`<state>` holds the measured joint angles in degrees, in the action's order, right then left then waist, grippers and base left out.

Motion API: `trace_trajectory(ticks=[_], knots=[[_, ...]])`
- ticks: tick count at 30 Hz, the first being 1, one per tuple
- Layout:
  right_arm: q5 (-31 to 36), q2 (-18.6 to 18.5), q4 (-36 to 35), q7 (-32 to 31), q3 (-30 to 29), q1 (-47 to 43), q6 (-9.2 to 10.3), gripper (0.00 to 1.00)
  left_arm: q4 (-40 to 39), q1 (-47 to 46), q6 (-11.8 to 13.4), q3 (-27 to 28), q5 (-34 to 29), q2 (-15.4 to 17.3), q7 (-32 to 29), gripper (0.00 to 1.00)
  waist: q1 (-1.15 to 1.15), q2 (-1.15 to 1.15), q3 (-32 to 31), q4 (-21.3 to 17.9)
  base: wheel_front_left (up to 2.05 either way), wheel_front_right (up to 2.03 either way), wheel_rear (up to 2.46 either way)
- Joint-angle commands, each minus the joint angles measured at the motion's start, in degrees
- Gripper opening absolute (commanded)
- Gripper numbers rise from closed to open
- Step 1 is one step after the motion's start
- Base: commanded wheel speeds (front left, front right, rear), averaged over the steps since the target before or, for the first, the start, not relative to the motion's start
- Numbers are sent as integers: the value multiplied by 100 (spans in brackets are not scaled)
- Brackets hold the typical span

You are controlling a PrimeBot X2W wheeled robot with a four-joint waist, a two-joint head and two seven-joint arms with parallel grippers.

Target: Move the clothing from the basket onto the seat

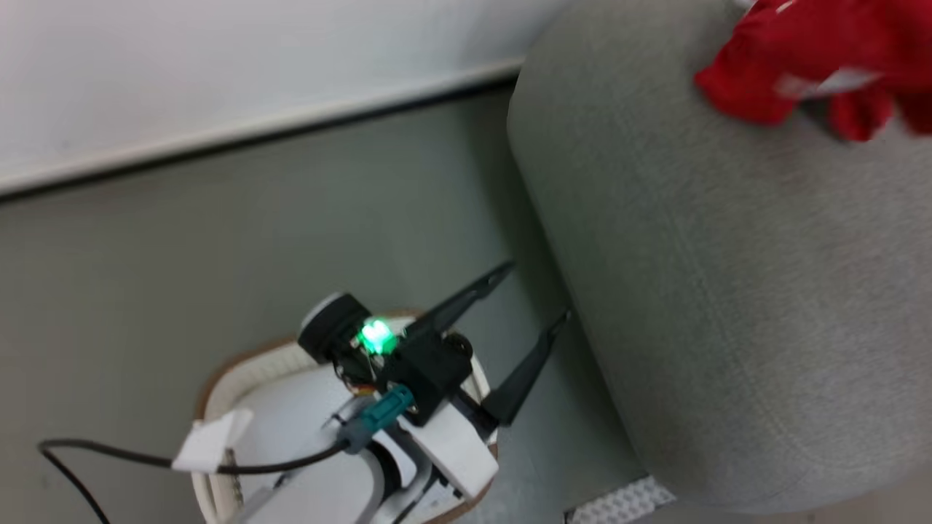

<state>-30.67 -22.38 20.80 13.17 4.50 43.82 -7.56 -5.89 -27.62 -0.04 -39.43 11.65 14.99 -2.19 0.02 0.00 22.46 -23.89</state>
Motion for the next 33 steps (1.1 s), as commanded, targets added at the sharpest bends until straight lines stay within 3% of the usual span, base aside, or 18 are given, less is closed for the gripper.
trace_trajectory(ticks=[1, 5, 14, 18, 22, 23, 24, 25, 33], knots=[[83, 9, 199, -5, -285, 281, 15, 0, -53, -148, -17, 51, -72, 82, -14, 100, -2, 0, 812, 266, 0, 0, 0], [492, -192, 1055, -44, -1257, 1068, 15, 0, -194, -444, -38, 60, -315, 203, -26, 100, -2, 0, 1318, 658, 0, 0, 0], [1753, -572, 3056, 94, -2778, 2191, 14, 0, -372, -529, 93, -14, -579, 245, 278, 100, -2, 0, 1981, 1466, 0, 0, 0], [2381, -579, 3774, 160, -3516, 2223, 14, 0, -379, -426, 166, -24, -597, 252, 405, 100, -2, 0, 2094, 1722, 0, 0, 0], [2989, -355, 4158, 188, -3986, 2182, 14, 0, -371, -360, 237, 50, -549, 331, 489, 100, -2, 0, 2112, 1759, 0, 0, 0], [3129, -274, 4162, 188, -4026, 2198, 14, 20, -360, -342, 246, 72, -525, 357, 508, 100, -2, 0, 2092, 1731, 0, 0, 0], [3236, -237, 4121, 185, -4034, 2218, 14, 80, -349, -329, 255, 100, -502, 377, 509, 100, -2, 0, 2070, 1703, 0, 0, 0], [3343, -183, 4073, 187, -4020, 2216, 14, 100, -338, -326, 270, 132, -478, 398, 527, 100, -2, 0, 2038, 1662, 0, 0, 0], [3467, 250, 3350, 196, -3500, 1374, 14, 100, -1, -94, 382, 420, -199, 590, 886, 100, -2, 0, 1271, 1359, 0, 0, 0]])
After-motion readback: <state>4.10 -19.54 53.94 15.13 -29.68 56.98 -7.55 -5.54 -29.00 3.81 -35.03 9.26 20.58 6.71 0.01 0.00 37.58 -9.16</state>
